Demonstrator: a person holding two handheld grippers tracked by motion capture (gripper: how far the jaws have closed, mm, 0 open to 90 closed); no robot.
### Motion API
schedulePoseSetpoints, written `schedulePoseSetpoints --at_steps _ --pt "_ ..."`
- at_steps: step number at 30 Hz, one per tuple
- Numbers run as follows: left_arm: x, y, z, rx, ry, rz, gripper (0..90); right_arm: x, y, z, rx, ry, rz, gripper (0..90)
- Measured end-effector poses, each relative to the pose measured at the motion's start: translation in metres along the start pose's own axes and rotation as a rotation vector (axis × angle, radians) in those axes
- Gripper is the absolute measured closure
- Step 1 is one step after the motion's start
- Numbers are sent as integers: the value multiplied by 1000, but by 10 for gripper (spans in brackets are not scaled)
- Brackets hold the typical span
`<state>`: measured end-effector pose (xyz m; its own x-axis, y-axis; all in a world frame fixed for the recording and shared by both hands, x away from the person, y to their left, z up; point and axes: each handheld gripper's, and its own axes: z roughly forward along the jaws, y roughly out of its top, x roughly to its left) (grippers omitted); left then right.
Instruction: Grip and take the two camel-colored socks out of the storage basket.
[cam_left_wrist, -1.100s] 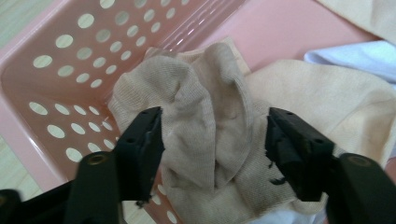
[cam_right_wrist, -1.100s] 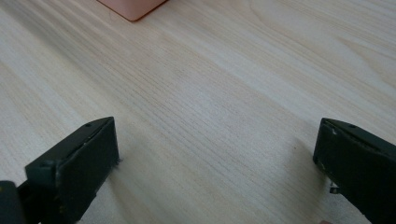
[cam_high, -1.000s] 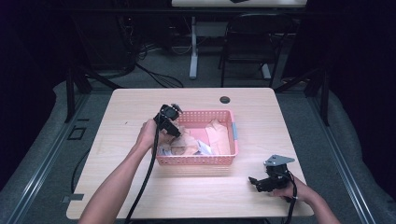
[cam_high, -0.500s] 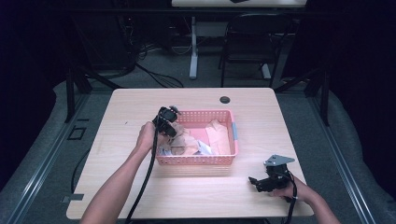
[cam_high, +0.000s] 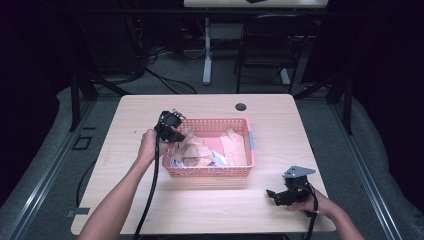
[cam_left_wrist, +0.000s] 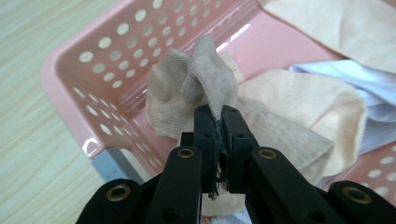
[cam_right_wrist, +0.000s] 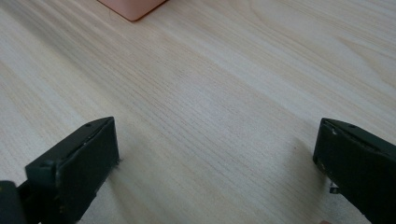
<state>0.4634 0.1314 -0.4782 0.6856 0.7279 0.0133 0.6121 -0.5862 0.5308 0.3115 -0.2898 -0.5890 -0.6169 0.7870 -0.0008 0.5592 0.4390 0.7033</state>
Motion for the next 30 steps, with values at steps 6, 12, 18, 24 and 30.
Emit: schedulePoseSetpoints --at_steps 6,12,18,24,30 --pt "-3 -2 -20 -69 1 16 858 0 0 0 0 0 0 0" --pt "-7 -2 -38 -110 7 38 858 0 0 0 -1 0 0 0" --pt "-9 -2 -58 -156 18 52 857 0 0 0 -1 0 1 0" --pt "-7 -4 -82 -218 13 48 856 0 0 0 -2 -1 2 0" --pt "-4 -8 -99 -249 18 50 856 0 0 0 -2 -1 2 0"
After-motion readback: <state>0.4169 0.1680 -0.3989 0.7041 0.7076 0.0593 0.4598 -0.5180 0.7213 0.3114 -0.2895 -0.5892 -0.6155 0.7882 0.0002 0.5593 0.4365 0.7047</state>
